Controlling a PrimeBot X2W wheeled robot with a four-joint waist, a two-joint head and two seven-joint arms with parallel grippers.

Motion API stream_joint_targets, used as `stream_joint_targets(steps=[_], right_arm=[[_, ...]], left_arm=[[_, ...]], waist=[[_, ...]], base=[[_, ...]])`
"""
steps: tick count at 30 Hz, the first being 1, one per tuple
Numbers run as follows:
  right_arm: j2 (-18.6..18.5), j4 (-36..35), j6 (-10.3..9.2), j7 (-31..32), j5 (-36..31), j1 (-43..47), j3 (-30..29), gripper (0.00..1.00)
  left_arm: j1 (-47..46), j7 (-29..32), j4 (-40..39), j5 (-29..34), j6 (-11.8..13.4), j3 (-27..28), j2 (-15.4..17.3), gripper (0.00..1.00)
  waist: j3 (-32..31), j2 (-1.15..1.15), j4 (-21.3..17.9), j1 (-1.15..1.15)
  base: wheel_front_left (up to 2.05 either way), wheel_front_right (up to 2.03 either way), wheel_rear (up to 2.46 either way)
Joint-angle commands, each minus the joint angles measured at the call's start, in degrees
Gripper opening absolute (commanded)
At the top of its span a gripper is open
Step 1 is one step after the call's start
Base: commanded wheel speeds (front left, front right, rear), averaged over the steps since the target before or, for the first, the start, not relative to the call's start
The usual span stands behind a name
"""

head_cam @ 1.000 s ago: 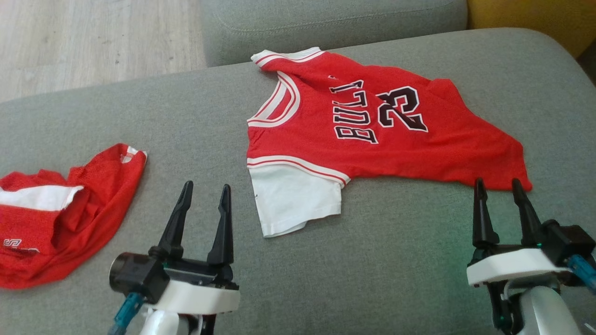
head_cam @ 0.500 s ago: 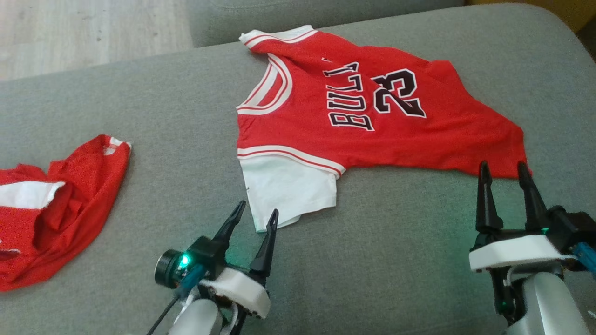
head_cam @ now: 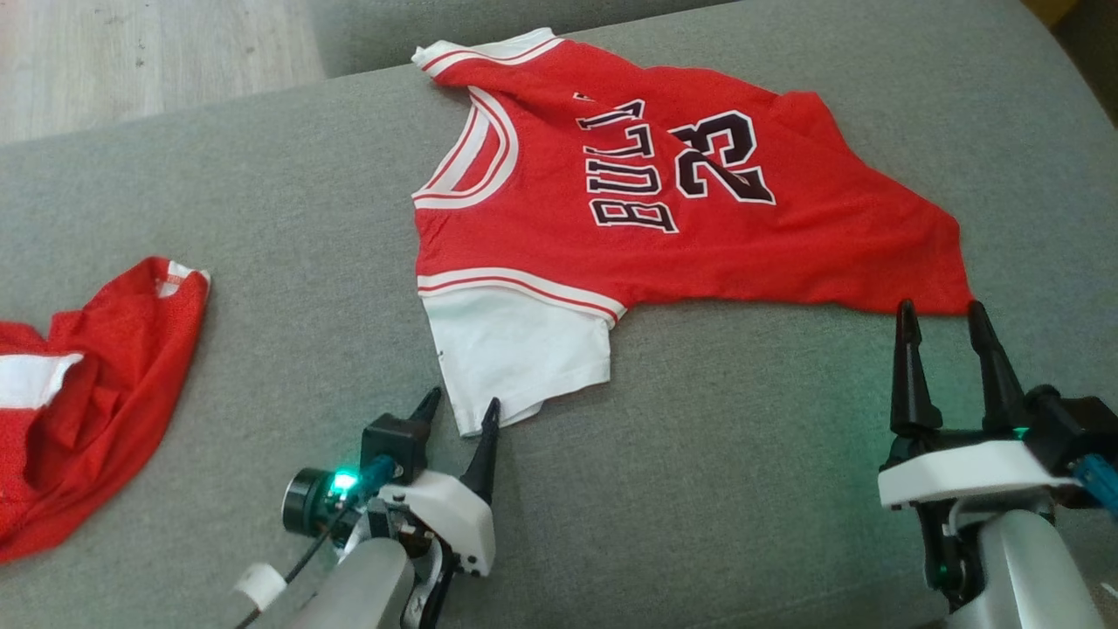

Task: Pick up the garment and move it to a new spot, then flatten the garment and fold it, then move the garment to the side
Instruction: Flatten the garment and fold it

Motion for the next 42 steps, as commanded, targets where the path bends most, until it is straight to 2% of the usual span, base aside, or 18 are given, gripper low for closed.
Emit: stream_joint_targets(steps=[1, 3, 4, 5, 6, 11, 21, 30, 38, 42], right_arm=[[-0.3, -1.7, 0.39, -0.6, 0.4, -2.4, 1.4, 1.00], [-0.3, -1.7, 0.39, -0.6, 0.4, -2.5, 1.3, 1.00], [-0.3, -1.7, 0.39, -0.6, 0.5, -2.5, 1.2, 1.00], [-0.3, -1.7, 0.39, -0.6, 0.5, -2.5, 1.2, 1.00], [-0.3, -1.7, 0.39, -0.6, 0.5, -2.6, 1.2, 1.00], [-0.3, -1.7, 0.39, -0.6, 0.4, -2.5, 0.6, 1.00], [-0.3, 1.3, 0.39, -0.6, -1.5, -2.1, -1.7, 1.00], [-0.3, 14.8, 0.39, 0.9, -2.9, -5.9, -8.5, 1.00], [-0.3, 29.3, 0.39, 0.3, 1.8, -13.9, -12.5, 1.00], [-0.3, 36.7, 0.39, -0.2, 1.0, -17.8, -15.1, 1.00]], left_arm=[[-2.0, 0.4, -0.3, -1.2, -0.4, 0.6, 0.0, 1.00], [-2.3, 0.8, 0.1, -2.0, -0.8, -0.2, 0.0, 1.00], [-2.4, 1.1, 0.3, -2.3, -1.0, -0.6, 0.0, 0.65], [-2.5, 1.4, 0.5, -2.7, -1.3, -1.0, 0.0, 0.10], [-2.6, 1.5, 0.6, -3.0, -1.6, -1.4, 0.0, 0.00], [-3.0, -0.4, 0.5, -4.8, -1.3, -1.2, 0.0, 0.00], [-3.1, -9.1, -2.4, -7.3, -0.1, 3.2, 0.4, 0.00], [0.4, -10.8, -11.4, -6.3, 1.0, 8.1, 1.3, 0.00], [3.4, -10.9, -15.9, -3.5, -0.3, 9.0, 0.9, 0.00], [3.8, -10.9, -16.5, -2.8, -0.9, 9.2, 0.8, 0.00]], waist=[[0.1, 0.00, -0.2, 0.00], [0.1, 0.00, -0.3, 0.00], [0.1, 0.00, -0.4, 0.00], [0.1, 0.00, -0.5, 0.00], [0.2, 0.00, -0.5, 0.00], [0.1, 0.00, -0.3, 0.00], [-1.5, 0.00, 1.5, 0.00], [-2.5, 0.00, 3.2, 0.00], [-1.6, 0.00, 4.7, 0.00], [-1.1, 0.00, 5.3, 0.00]], base=[[0.00, 0.00, 0.00], [0.00, 0.00, 0.00], [0.00, 0.00, 0.00], [0.00, 0.00, 0.00], [0.00, 0.00, 0.00], [0.00, 0.00, 0.00], [0.00, 0.00, 0.00], [0.00, 0.00, 0.00], [0.00, 0.00, 0.00], [0.00, 0.00, 0.00]])
